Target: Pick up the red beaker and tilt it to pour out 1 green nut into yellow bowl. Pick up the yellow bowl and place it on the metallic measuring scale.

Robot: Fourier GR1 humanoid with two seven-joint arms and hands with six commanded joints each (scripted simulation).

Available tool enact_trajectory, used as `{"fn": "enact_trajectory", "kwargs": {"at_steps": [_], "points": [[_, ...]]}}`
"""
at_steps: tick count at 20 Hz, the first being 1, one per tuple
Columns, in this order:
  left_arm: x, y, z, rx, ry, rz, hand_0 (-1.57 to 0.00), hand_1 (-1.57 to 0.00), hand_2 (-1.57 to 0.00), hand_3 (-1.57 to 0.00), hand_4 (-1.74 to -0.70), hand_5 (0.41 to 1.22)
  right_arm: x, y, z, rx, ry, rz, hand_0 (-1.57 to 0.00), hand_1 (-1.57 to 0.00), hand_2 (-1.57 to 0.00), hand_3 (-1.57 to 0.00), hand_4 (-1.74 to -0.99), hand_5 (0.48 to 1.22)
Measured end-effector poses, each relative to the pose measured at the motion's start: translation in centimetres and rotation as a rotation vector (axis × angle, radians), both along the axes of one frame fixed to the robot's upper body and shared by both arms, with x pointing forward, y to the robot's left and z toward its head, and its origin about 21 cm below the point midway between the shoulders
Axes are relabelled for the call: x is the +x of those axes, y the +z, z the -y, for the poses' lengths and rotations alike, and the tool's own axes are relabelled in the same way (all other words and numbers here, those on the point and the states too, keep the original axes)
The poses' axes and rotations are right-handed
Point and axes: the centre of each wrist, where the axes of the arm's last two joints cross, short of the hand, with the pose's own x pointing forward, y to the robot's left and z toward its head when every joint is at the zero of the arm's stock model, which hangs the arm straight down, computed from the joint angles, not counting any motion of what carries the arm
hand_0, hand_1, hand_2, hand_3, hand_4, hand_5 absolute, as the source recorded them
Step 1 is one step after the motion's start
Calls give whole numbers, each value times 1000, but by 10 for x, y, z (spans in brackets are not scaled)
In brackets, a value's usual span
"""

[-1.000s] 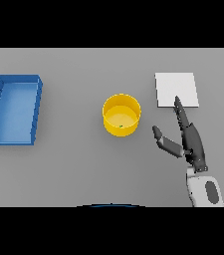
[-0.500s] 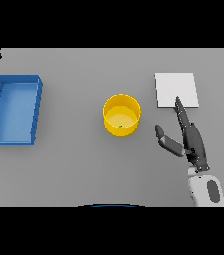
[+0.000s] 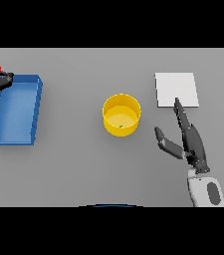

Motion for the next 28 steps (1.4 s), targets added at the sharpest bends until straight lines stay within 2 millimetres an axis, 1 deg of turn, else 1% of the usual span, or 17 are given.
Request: {"fn": "enact_trajectory", "kwargs": {"at_steps": [1, 2, 3, 5, 8, 10, 11, 13, 14, 15, 17, 18, 19, 21, 22, 26, 28], "points": [[-5, 2, -1, -23, -35, -22, -940, -860, -817, -843, -1126, 705, 1, -2, 1, -6, -11, -23, 1, 1, 1, 1, -1149, 670], [-9, 6, -2, -60, -71, -36, -751, -687, -653, -675, -1050, 683, 1, 1, 4, -11, -19, -21, 1, 1, 1, 1, -1150, 671], [-12, 6, -3, -100, -95, -45, -601, -550, -522, -539, -976, 664, -2, -2, 2, -3, -14, -13, 1, 1, 1, 1, -1153, 670], [-13, 12, -5, -39, -120, -112, -384, -351, -334, -345, -875, 644, 0, -1, 1, 4, -12, -24, 1, 1, 1, 1, -1155, 669], [-15, 9, -5, 34, -122, -171, -196, -179, -170, -176, -813, 627, 0, -2, 2, -25, -20, -15, 1, 1, 1, 1, -1157, 665], [-16, 1, -5, 64, -116, -177, -125, -115, -109, -112, -794, 627, 1, -1, 1, -38, -24, -12, 1, 1, 1, 1, -1157, 665], [-15, 2, -3, 69, -122, -163, -100, -91, -87, -90, -783, 631, 0, -1, -4, -39, -18, -11, 1, 1, 1, 1, -1154, 657], [-12, 4, -3, 66, -135, -122, -64, -58, -55, -57, -778, 633, 3, 3, 1, -58, -42, -31, 1, 1, 1, 1, -1131, 631], [-12, 8, 1, 53, -147, -82, -51, -46, -44, -45, -779, 635, 1, 0, -5, -105, -52, -59, 1, 1, 1, 1, -1115, 638], [-12, 8, 1, 37, -148, -62, -40, -37, -35, -36, -784, 644, 7, 3, -6, -130, -31, -53, 1, 1, 1, 1, -1087, 649], [-14, 4, 1, -4, -154, -34, -25, -23, -22, -23, -793, 657, 12, 11, -5, -198, 77, 7, 1, 1, 1, 1, -1088, 665], [-17, 0, 9, -17, -170, -26, -20, -18, -17, -18, -798, 661, 17, 16, -3, -264, 118, 5, 1, 1, 1, 1, -1103, 662], [-16, 6, 10, -24, -170, -18, -16, -15, -14, -14, -799, 666, 23, 23, -1, -360, 137, 3, 1, 1, 1, 1, -1122, 649], [-18, 7, 9, -18, -165, -17, -10, -9, -8, -9, -802, 678, 35, 31, -7, -526, 197, 9, 1, 1, 1, 1, -1132, 631], [-18, 3, 11, -25, -163, -34, -8, -7, -7, -7, -806, 683, 41, 37, -8, -613, 231, 44, 1, 1, 1, 1, -1137, 626], [-15, 6, 19, -43, -175, -31, -3, -2, -2, -2, -812, 688, 63, 54, -24, -878, 389, 121, 1, 1, 1, 1, -1157, 635], [-17, 2, 15, -47, -171, -37, -1, -1, -1, -1, -809, 687, 71, 55, -33, -973, 475, 156, 1, 1, 1, 1, -1167, 639]]}}
